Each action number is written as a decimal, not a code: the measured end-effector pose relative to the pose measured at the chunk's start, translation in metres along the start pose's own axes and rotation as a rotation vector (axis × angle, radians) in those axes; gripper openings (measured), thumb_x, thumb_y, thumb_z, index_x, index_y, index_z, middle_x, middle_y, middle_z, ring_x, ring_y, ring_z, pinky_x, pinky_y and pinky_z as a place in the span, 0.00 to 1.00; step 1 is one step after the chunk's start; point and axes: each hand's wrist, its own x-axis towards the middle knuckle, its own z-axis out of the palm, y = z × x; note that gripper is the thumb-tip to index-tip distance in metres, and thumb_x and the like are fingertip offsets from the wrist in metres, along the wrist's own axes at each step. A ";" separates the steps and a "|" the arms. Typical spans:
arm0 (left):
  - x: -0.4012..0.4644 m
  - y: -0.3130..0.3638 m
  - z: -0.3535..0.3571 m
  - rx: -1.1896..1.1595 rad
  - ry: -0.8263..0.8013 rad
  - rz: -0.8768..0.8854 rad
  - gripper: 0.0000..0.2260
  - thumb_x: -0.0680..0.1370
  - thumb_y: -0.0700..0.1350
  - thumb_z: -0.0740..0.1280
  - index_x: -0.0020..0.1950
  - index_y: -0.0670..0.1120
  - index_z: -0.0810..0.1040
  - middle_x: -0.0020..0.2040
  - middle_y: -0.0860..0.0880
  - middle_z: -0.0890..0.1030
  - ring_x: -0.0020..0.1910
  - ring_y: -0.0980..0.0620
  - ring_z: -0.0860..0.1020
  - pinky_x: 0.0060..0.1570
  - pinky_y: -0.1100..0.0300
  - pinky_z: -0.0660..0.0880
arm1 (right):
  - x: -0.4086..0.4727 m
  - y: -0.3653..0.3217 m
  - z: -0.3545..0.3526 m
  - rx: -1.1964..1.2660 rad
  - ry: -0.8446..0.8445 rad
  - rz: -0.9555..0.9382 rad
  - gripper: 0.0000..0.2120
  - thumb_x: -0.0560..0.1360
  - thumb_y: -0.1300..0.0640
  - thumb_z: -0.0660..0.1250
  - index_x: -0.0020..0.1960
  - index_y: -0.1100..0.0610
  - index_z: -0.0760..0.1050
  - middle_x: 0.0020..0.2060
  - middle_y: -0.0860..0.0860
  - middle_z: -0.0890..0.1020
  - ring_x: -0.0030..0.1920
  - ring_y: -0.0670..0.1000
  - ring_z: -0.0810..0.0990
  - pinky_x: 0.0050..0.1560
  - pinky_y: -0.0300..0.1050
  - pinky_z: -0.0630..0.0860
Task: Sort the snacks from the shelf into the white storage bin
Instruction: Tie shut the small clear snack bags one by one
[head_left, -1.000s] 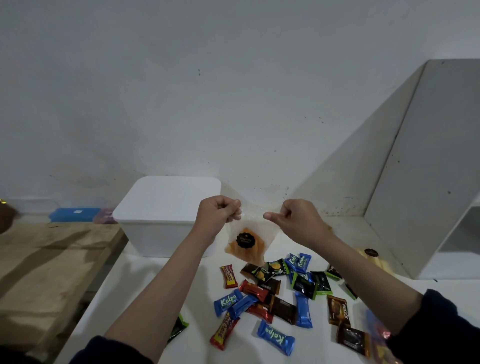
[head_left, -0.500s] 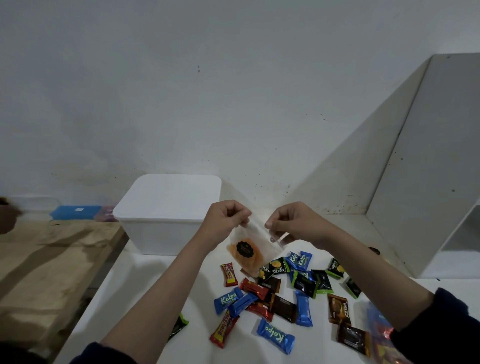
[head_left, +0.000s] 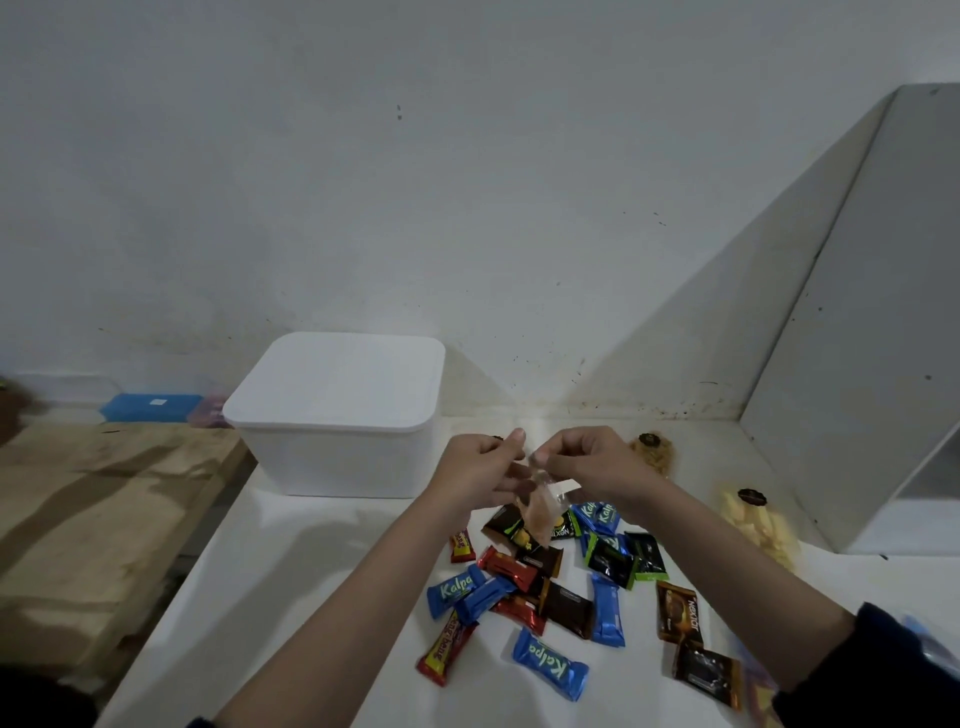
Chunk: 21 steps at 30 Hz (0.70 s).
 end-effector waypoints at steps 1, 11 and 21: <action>0.000 -0.001 0.001 -0.018 -0.009 0.009 0.16 0.77 0.52 0.67 0.50 0.39 0.80 0.43 0.42 0.85 0.39 0.48 0.85 0.34 0.62 0.80 | -0.001 0.001 0.000 0.009 -0.009 0.006 0.07 0.75 0.59 0.69 0.46 0.63 0.80 0.38 0.53 0.82 0.38 0.46 0.81 0.32 0.35 0.76; 0.005 -0.013 0.003 0.033 -0.020 0.108 0.07 0.76 0.44 0.70 0.42 0.41 0.81 0.42 0.38 0.84 0.39 0.47 0.84 0.45 0.52 0.82 | 0.006 0.014 0.002 -0.040 0.036 0.052 0.06 0.74 0.60 0.69 0.44 0.62 0.82 0.44 0.56 0.85 0.46 0.50 0.82 0.51 0.48 0.80; 0.007 -0.018 0.001 -0.002 -0.067 0.128 0.05 0.77 0.38 0.67 0.43 0.41 0.81 0.37 0.45 0.84 0.36 0.54 0.84 0.36 0.64 0.80 | 0.010 0.022 0.003 -0.058 0.046 0.012 0.06 0.75 0.62 0.67 0.46 0.63 0.82 0.45 0.60 0.85 0.48 0.54 0.83 0.50 0.46 0.80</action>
